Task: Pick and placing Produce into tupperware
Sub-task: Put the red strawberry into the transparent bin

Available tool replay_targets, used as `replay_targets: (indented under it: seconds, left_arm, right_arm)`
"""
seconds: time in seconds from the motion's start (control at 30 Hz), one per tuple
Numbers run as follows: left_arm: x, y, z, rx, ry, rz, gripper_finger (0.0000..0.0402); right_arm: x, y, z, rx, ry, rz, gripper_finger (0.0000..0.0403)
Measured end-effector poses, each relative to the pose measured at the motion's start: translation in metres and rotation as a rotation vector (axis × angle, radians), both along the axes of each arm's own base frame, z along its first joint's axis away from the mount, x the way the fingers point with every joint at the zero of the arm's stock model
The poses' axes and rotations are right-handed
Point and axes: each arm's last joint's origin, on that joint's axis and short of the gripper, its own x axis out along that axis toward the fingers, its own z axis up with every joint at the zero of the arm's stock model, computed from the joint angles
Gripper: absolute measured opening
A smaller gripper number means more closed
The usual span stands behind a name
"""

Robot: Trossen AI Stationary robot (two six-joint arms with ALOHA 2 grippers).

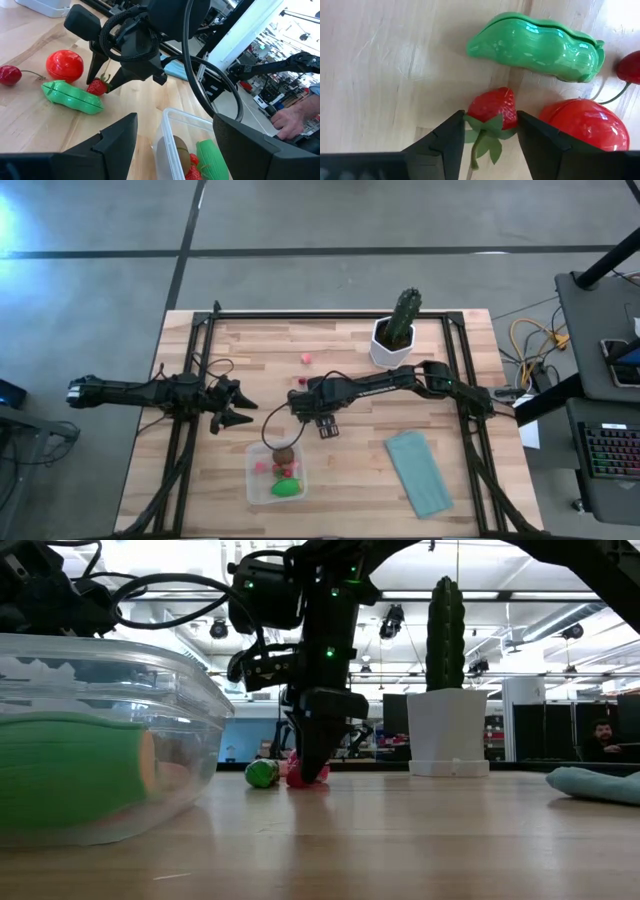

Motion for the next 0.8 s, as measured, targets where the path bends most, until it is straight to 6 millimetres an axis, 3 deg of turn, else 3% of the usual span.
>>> replay_targets:
  seconds: [0.2,0.5,0.8]
  left_arm:
    - [0.0000,0.0000,0.0000,0.000,0.000,0.000,0.0246]
    - [0.0000,0.0000,0.0001,0.000,0.000,0.000,0.0246]
    - [0.0000,0.0000,0.0001,0.000,0.000,0.000,0.0246]
  right_arm:
    - [0.0011,0.0000,0.0001,0.007,-0.017,-0.038,0.0141]
    - [0.0027,0.0000,0.0017,0.017,-0.041,-0.086,0.0153]
    - [0.0025,0.0004,0.0041,0.026,-0.036,-0.095,0.0128]
